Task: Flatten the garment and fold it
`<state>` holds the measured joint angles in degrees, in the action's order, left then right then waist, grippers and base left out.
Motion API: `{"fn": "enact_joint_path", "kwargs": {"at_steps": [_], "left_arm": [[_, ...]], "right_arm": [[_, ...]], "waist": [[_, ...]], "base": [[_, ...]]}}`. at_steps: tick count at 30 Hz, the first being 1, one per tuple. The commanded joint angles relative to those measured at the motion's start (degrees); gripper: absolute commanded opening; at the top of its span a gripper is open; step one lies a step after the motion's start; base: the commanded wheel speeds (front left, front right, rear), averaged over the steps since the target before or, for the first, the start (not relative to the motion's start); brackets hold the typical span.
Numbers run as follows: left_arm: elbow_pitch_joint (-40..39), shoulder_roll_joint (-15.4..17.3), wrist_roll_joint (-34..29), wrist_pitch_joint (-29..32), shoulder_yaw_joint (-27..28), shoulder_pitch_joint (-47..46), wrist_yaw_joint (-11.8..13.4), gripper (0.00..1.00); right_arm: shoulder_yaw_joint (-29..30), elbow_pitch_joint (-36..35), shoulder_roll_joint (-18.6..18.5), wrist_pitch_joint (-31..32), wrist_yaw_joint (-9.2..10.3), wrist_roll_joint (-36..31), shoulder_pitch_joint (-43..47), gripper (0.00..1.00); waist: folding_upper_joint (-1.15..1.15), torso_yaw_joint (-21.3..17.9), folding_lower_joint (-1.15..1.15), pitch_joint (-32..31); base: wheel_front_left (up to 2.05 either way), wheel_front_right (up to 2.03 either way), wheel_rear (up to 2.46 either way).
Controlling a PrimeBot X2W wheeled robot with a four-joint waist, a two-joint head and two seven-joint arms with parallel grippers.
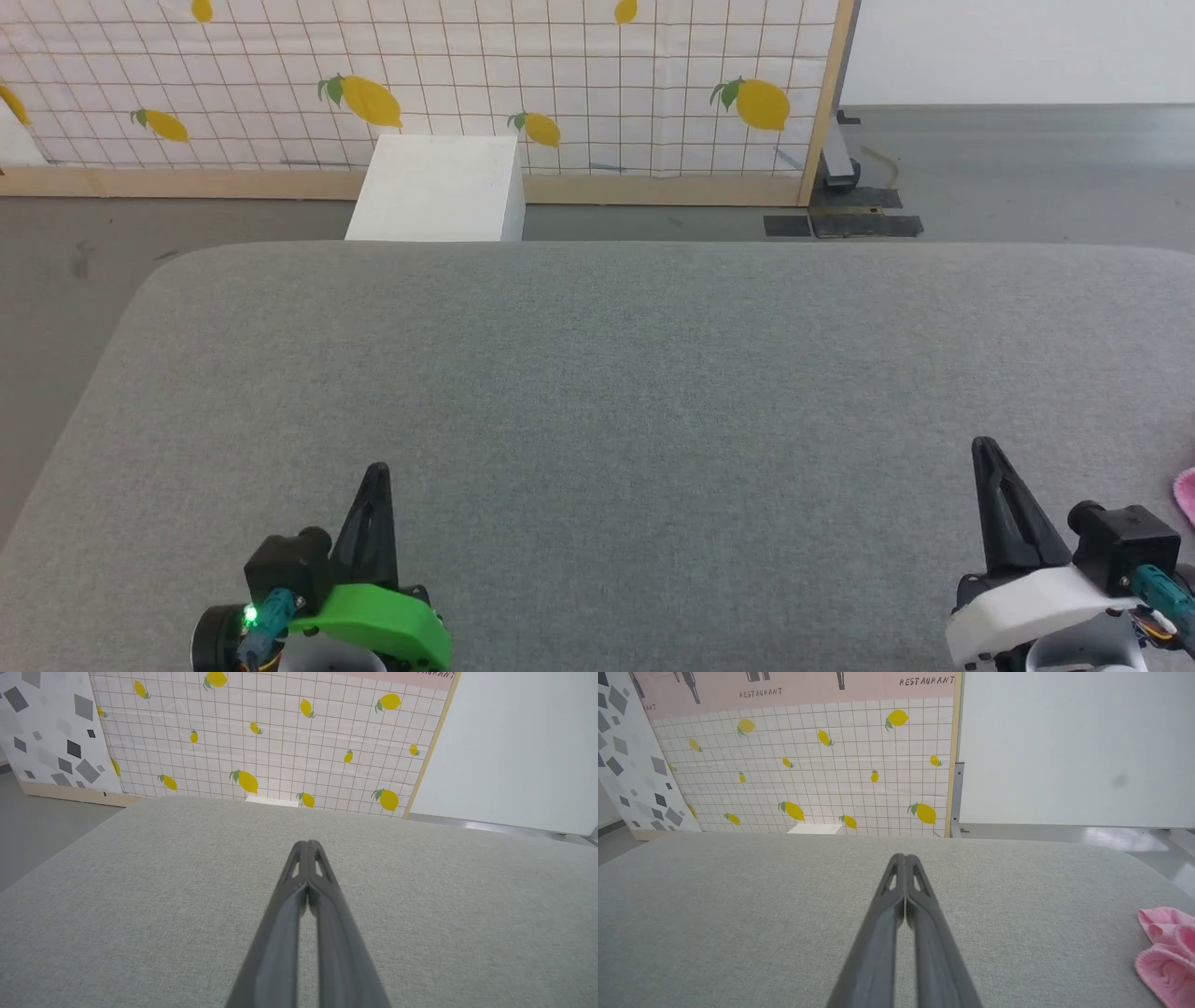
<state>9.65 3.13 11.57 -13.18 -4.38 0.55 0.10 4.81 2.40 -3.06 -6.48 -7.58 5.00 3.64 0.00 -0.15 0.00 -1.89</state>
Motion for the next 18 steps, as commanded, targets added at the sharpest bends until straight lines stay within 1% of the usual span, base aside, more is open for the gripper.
{"fn": "enact_joint_path", "kwargs": {"at_steps": [1,18], "left_arm": [[-0.43,-0.03,-0.9,0.29,0.28,-0.07,-0.01,0.0],[-1.85,-0.06,-2.54,2.27,0.91,-0.14,-0.03,0.0]], "right_arm": [[-0.24,-0.28,0.02,0.29,0.01,-0.39,-0.42,0.0],[-0.94,-0.6,0.05,1.24,0.02,-1.1,-0.91,0.0]], "waist": [[0.0,0.0,0.0,0.02],[0.0,0.03,0.0,0.31]], "base": [[0.0,0.0,0.0],[0.0,0.0,0.0]]}}
